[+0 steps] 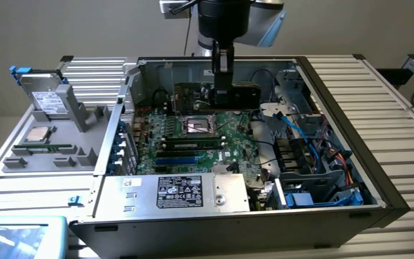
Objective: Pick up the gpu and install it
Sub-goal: 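Insert the gpu into the slot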
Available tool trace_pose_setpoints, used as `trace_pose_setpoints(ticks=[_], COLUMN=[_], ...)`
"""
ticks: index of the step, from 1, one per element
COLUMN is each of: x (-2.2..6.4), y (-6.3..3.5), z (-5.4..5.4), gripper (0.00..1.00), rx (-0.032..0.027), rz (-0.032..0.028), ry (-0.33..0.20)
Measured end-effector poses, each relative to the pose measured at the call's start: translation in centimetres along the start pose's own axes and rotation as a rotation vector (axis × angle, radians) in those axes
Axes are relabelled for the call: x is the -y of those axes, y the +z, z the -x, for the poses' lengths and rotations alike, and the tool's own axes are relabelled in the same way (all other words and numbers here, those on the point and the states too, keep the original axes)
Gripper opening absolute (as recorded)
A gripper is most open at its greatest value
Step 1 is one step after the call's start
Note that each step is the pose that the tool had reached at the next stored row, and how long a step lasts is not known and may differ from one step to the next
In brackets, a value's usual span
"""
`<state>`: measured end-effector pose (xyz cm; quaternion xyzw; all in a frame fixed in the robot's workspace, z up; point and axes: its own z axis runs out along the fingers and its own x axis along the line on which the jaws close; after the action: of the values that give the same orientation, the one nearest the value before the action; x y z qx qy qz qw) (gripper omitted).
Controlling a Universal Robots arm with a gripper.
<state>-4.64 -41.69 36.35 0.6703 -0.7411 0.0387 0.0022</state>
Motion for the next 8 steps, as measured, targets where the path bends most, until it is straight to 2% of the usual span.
trace_pose_setpoints(ticks=[1,4,8], x=[-0.24,-1.69,-1.91], y=[0.08,0.37,0.41], z=[0.0,-0.1,-0.2], gripper=[0.29,0.29,0.29], rx=[0.0,0.0,0.0001], rz=[-0.0001,-0.0012,-0.0014], ry=[0.0,0.0,-0.001])
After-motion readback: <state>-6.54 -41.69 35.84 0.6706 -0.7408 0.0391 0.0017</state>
